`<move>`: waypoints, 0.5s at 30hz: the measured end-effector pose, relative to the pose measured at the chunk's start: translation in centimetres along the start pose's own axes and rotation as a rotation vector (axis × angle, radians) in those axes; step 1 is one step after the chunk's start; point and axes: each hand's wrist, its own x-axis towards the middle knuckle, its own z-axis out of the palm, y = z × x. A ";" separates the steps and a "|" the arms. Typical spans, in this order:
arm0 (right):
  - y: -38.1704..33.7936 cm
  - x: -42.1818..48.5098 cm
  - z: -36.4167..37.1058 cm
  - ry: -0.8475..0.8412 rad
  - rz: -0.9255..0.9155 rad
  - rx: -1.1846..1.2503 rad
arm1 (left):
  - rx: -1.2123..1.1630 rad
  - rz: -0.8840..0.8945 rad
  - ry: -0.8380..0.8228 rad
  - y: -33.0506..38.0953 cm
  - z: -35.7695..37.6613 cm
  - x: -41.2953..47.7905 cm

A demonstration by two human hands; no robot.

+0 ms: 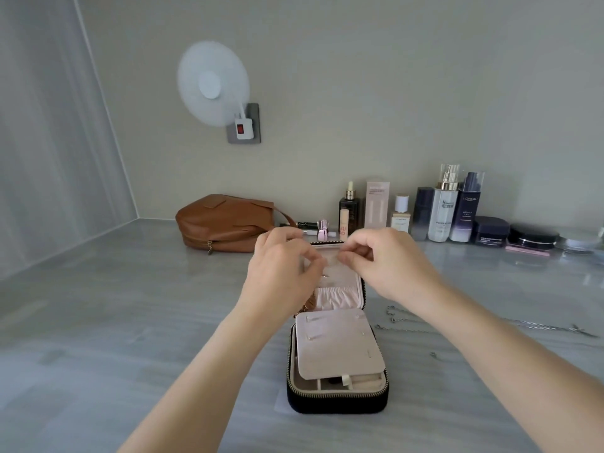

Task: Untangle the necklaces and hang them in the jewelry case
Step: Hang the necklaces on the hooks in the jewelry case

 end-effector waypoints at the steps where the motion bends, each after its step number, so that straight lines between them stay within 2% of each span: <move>1: 0.0 0.1 0.3 0.017 -0.006 -0.018 | -0.023 -0.018 -0.003 -0.3 0.2 0.2; 6: 0.4 0.4 1.5 0.096 -0.049 -0.080 | -0.136 -0.067 -0.052 -1.1 1.1 0.6; 15: 0.8 0.7 2.8 0.241 -0.045 -0.230 | -0.080 -0.022 0.135 -1.3 2.4 0.3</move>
